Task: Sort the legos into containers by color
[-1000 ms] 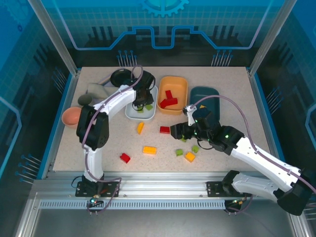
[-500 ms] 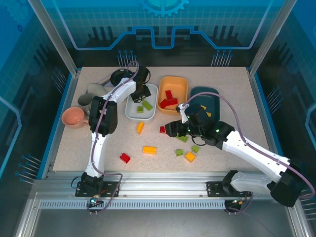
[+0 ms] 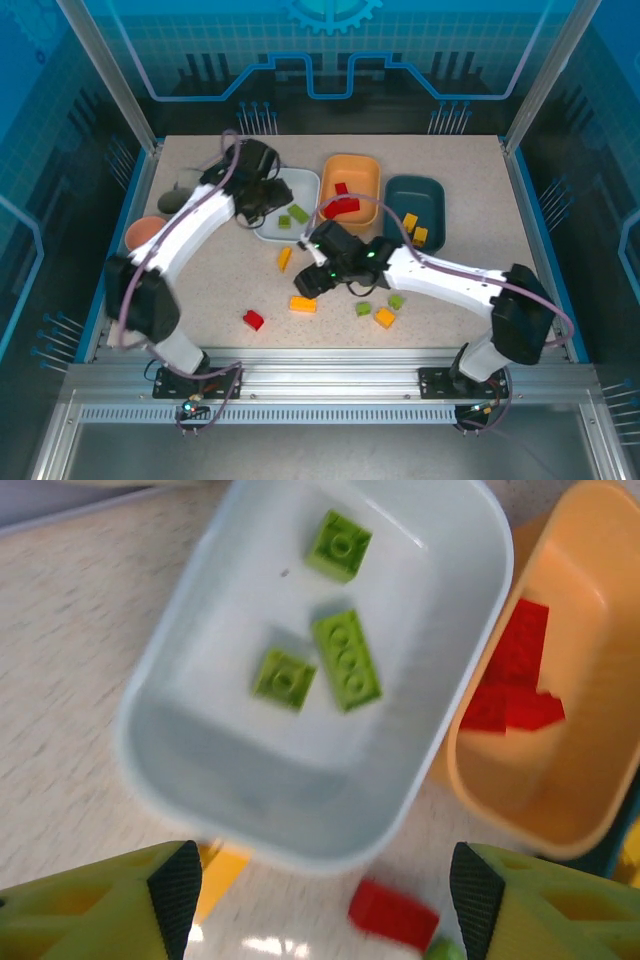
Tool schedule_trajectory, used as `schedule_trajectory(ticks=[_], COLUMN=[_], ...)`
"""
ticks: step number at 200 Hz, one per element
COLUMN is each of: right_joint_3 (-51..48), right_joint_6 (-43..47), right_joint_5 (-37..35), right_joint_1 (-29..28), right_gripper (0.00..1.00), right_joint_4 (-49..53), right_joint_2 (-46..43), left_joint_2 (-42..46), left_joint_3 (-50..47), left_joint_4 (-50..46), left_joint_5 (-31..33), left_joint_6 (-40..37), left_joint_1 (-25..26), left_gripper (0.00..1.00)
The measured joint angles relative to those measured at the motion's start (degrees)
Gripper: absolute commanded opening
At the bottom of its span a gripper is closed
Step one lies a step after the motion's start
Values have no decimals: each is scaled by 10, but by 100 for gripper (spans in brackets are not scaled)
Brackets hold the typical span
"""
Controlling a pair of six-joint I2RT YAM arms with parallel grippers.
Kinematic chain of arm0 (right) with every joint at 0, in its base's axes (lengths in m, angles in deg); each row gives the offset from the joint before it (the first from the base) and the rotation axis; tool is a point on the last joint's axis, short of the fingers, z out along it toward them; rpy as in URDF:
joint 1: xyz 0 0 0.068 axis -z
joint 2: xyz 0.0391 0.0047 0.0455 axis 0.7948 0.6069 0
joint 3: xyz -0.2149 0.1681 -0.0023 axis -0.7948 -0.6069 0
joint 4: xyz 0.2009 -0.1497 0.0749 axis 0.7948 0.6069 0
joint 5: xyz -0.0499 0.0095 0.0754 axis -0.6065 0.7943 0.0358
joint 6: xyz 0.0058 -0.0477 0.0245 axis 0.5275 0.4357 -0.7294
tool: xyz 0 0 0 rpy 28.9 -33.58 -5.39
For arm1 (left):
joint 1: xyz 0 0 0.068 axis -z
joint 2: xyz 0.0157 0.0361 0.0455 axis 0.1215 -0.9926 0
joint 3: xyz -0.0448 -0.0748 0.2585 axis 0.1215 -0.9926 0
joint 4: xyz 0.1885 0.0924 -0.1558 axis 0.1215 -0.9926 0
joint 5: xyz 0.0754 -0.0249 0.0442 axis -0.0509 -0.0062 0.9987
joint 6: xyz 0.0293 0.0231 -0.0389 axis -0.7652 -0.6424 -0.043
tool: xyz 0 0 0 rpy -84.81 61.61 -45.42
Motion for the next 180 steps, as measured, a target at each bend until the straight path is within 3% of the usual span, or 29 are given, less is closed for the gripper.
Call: schedule_trajectory(ticks=[38, 87, 126, 180], right_joint_3=[83, 203, 280, 352], right_joint_6=[28, 35, 29, 21], right_joint_5=[-2, -29, -45, -50], right_joint_1=[-84, -151, -162, -163], right_gripper=[77, 85, 81, 60], right_joint_4=[-1, 40, 81, 118], right_joint_2=[106, 232, 310, 376], left_joint_2=[259, 476, 556, 575], left_joint_3=[-148, -173, -186, -188], left_joint_4=[-64, -203, -275, -320], left_joint_5=[51, 115, 122, 122], left_joint_6=[52, 99, 121, 122], left_joint_1=[12, 14, 14, 14], left_gripper=[73, 74, 74, 73])
